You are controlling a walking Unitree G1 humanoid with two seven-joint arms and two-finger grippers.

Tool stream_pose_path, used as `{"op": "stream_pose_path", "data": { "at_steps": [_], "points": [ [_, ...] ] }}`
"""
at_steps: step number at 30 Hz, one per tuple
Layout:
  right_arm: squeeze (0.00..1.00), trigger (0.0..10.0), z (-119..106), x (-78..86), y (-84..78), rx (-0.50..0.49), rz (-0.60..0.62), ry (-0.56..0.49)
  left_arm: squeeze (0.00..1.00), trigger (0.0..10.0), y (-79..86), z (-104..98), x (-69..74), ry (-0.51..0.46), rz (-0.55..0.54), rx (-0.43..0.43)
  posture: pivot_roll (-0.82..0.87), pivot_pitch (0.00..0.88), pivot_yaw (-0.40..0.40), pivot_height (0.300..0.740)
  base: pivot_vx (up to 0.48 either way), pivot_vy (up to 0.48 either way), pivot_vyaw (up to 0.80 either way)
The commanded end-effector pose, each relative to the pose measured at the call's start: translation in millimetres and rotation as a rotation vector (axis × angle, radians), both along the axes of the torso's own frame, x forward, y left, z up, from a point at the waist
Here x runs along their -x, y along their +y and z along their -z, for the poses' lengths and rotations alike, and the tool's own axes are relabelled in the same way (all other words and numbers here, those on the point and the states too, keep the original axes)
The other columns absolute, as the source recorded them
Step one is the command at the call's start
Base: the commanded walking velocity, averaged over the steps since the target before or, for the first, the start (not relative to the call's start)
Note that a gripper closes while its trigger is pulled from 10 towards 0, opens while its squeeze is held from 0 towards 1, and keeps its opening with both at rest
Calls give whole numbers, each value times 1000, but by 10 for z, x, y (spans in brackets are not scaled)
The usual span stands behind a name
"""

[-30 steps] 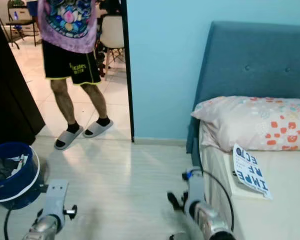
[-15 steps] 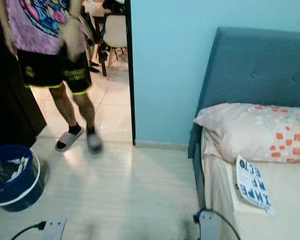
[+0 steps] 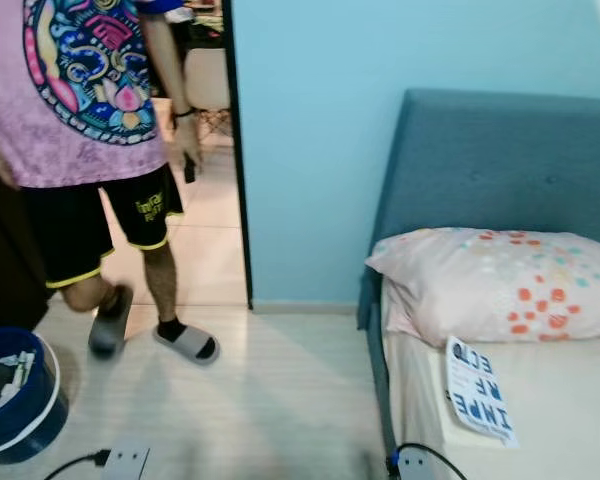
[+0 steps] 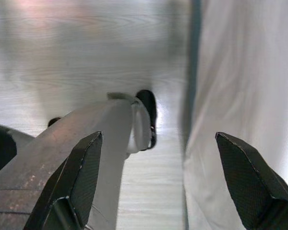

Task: Clean up the room

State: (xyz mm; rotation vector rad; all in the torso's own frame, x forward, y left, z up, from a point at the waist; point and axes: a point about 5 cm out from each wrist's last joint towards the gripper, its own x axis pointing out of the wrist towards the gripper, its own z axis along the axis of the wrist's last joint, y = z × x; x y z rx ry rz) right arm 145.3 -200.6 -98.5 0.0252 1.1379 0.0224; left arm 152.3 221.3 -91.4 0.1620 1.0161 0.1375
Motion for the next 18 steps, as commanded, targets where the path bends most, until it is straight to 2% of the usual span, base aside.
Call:
{"op": "stream_pose_path", "data": {
  "at_steps": [1,4,9,14,18],
  "points": [
    [0,10000,22,43,35,11,-21,11,0,10000,47,25,88,34,16,-4,65,0,-80,740,-480,0,0],
    [0,10000,33,62,61,-1,-5,14,0,10000,54,38,130,43,15,-1,65,0,-80,740,-480,0,0],
    [0,10000,47,90,68,39,-26,29,0,10000,53,37,126,45,19,-2,65,0,-80,740,-480,0,0],
    [0,10000,58,115,80,22,-9,48,0,10000,52,34,109,60,58,-20,66,0,-79,740,0,0,0],
    [0,10000,65,144,65,16,-14,61,0,10000,53,30,97,65,75,-26,65,0,-76,740,0,0,-777]
  ]
}}
